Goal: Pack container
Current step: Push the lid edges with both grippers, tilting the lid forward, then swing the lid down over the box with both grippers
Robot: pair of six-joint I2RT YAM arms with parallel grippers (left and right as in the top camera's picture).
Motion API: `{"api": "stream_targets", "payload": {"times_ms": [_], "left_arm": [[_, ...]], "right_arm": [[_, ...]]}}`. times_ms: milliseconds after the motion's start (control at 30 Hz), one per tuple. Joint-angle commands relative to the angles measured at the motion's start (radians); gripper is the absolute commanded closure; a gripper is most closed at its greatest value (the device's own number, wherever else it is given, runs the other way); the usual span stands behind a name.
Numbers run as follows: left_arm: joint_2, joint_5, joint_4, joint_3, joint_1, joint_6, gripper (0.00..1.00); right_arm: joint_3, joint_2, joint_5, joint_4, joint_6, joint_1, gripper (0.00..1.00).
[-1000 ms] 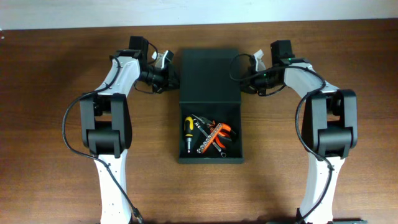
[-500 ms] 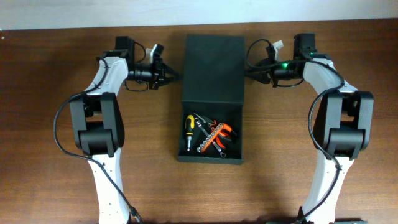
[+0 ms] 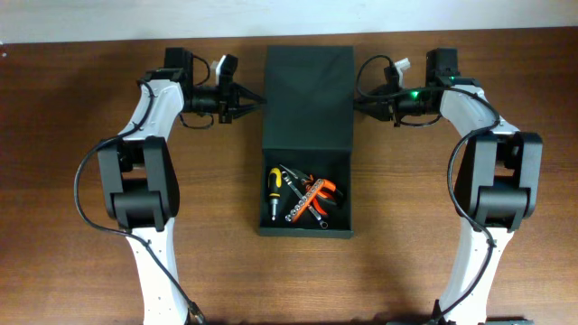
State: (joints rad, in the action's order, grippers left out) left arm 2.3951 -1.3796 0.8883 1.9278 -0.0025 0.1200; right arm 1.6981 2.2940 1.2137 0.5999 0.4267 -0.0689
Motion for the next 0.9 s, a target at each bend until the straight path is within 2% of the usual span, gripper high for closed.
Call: {"api": "stream_targets", "payload": {"times_ms": [0,433,867], "left_arm": [[-0.038,0.053,-0.002,-0.005,0.010,-0.024,0.98],[-0.038,0.234,0.018,-0.005,0.113,-0.024,0.98],[-0.038,0.262,0.021,-0.005,0.067,-0.023,0.98]], "right_arm": [[0.023,0.007,0.067,0.001,0.001,0.010,0.96],[0.023,0.007,0.074,0.001,0.001,0.010,0.96],[0.023,0.002,0.119,0.002,0.009,0.038,0.96]]}}
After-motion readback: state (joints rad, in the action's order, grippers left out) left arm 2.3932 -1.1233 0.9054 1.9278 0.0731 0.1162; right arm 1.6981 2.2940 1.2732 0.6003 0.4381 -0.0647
